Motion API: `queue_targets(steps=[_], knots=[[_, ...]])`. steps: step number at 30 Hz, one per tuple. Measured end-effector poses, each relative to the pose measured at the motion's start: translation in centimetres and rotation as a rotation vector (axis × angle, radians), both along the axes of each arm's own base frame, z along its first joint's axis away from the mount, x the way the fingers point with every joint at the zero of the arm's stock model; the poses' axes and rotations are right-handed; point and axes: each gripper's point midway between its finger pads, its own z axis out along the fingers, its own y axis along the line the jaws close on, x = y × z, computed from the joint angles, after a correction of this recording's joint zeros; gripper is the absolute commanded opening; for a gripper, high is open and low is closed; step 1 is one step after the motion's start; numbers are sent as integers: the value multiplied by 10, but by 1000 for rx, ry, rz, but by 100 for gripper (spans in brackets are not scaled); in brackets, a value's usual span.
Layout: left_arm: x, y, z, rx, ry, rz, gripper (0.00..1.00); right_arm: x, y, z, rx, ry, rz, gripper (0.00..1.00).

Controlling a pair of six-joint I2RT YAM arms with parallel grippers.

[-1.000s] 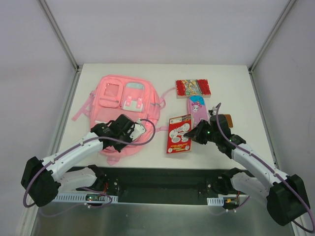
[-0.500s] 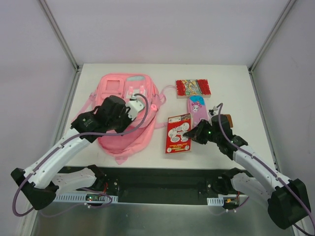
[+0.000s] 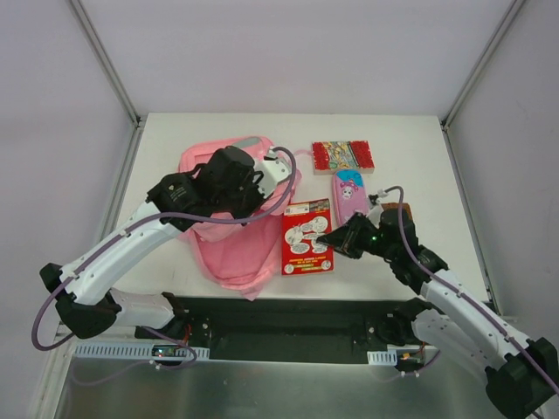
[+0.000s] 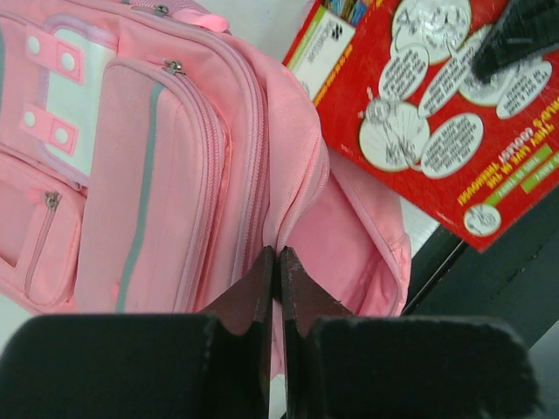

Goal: Pack the student bag
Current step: Place the book in the student bag.

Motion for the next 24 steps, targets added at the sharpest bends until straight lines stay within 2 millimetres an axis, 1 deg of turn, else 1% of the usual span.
queue_targets(steps=[3,7,10,13,16,20,24], knots=[[1,-5,-7,25,11,1,0,-16,16,2,17,23,66,1],[3,-5,-3,22,0,28,0,-39,42,3,42,59,165,1],[6,-4,3,18,-21,45,0,-44,60,3,63,65,194,1],[6,-4,5,14,-28,53,0,-41,78,-3,60,69,200,1],[6,-2,7,8,-32,69,0,-26,96,-8,44,73,179,1],[3,0,12,-7,-42,76,0,3,120,-3,52,51,137,1],[0,2,18,-30,-48,83,0,34,154,3,92,31,117,1]])
